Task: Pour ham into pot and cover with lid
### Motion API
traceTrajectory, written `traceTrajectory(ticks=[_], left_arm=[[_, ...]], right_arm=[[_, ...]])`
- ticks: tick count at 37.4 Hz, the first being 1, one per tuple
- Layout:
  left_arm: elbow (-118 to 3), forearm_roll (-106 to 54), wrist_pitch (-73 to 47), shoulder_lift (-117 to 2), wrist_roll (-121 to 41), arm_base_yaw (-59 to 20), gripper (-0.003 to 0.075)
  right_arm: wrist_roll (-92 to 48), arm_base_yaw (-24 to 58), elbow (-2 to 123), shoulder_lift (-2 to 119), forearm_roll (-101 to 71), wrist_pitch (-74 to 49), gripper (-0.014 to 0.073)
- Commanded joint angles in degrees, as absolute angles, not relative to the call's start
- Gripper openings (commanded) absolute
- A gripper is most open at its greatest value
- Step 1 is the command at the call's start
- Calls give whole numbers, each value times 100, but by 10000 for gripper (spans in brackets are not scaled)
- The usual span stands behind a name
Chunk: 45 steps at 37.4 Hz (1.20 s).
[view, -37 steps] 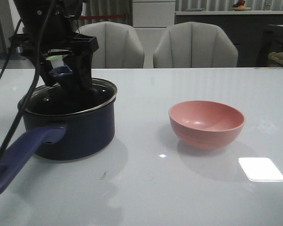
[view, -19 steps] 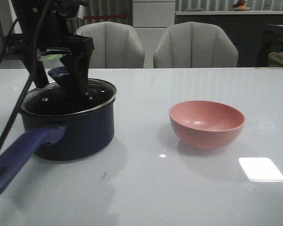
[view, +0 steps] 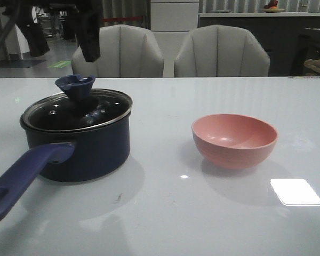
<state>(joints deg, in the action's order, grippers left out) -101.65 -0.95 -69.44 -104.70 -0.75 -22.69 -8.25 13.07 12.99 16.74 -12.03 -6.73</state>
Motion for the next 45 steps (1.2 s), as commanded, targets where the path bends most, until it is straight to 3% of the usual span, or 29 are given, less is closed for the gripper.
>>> traceTrajectory(ticks=[1, 12, 22, 29, 35, 45], left_arm=[[-10057, -249, -6647, -9727, -196, -2315, 622], [-8768, -352, -6036, -8171, -232, -2315, 537], [-6901, -352, -4831, -6386, -232, -2315, 434], [-5408, -352, -3862, -5229, -232, -2315, 293], [-4193, -364, -3037, -4290, -232, -2315, 105], [-2991, -491, -2577, -2865, -232, -2315, 113]], right_arm=[[-868, 1308, 1456, 1710, -1210, -241, 156], [-868, 1308, 1456, 1710, -1210, -241, 156], [-868, 1308, 1456, 1710, -1210, -241, 156], [-868, 1308, 1456, 1710, -1210, -241, 156], [-868, 1308, 1456, 1710, -1210, -241, 156], [-868, 1308, 1456, 1710, -1210, -241, 156]])
